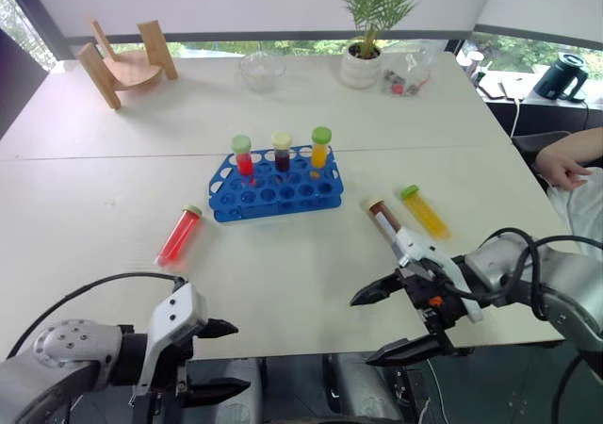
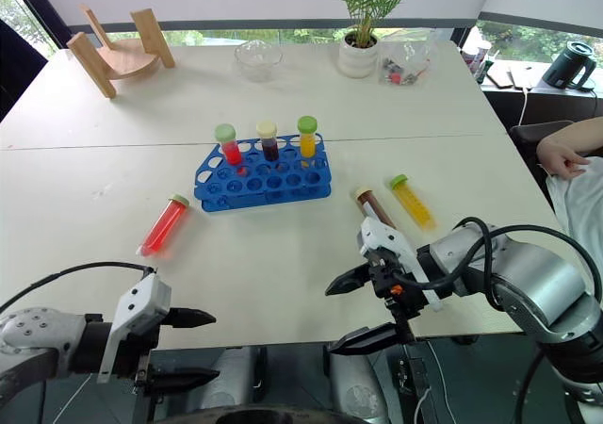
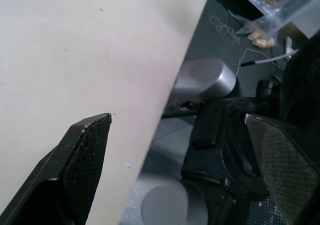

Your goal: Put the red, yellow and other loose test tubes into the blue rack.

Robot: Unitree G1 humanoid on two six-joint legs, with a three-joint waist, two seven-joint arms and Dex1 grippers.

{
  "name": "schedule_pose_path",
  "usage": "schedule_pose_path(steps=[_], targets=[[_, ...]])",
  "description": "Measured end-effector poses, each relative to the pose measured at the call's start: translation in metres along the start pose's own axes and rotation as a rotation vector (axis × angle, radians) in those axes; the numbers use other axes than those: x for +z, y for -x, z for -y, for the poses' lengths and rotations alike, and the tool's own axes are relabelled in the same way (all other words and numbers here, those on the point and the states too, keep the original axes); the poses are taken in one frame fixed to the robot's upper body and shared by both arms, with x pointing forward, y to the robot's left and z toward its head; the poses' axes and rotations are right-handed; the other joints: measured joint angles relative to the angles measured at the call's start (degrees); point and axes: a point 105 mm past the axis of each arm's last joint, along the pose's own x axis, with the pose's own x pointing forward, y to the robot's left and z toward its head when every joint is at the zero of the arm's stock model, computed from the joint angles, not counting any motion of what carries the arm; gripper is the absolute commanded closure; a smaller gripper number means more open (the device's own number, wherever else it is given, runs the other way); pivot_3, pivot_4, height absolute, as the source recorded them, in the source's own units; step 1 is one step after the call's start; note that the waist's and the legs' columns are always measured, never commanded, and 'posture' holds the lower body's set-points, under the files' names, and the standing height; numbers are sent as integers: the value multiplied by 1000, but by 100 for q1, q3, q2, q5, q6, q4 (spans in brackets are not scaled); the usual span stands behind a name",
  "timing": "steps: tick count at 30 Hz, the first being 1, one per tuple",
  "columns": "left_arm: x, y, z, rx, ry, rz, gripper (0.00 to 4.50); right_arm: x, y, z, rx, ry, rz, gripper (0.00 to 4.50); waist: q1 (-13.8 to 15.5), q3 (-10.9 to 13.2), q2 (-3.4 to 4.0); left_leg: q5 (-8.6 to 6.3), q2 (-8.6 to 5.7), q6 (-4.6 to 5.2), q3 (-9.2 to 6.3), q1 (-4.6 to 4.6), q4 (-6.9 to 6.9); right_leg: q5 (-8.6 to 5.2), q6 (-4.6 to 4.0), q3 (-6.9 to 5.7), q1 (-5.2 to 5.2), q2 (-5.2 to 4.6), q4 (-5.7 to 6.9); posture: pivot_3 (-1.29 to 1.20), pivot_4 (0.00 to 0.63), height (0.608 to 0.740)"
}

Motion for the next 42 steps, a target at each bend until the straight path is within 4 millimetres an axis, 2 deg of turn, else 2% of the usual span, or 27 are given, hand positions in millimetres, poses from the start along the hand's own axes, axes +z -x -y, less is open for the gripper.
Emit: schedule_pose_path(steps=[20,34,36,37,39,42], targets=[[3,-16,-10,29,-40,22,114,-4,-1,6,-50,42,-10,0,1,0,-1,0,0,0,0,0,2,1,1,0,2,1,0,0,150,740],[8,-17,-18,53,-41,52,114,-5,0,12,-80,46,-9,0,0,0,-1,0,0,0,-1,0,2,1,1,0,3,1,1,0,150,740],[16,-13,-27,66,-32,85,114,5,9,22,-123,44,20,0,-3,4,3,0,0,0,-1,1,10,3,-1,0,2,2,6,0,150,740],[27,-6,-35,84,-50,112,114,19,22,32,-175,67,43,0,-6,10,8,2,0,-1,0,0,14,14,1,0,0,3,6,0,150,740],[54,14,-48,125,-129,145,114,52,57,50,-319,134,96,0,-14,12,7,5,0,-5,-1,1,17,23,-4,-1,0,5,4,0,150,740],[79,31,-52,125,-222,143,114,81,103,66,-494,192,86,0,-14,10,9,4,-1,-5,8,-3,4,17,3,1,-2,0,-11,0,150,740]])
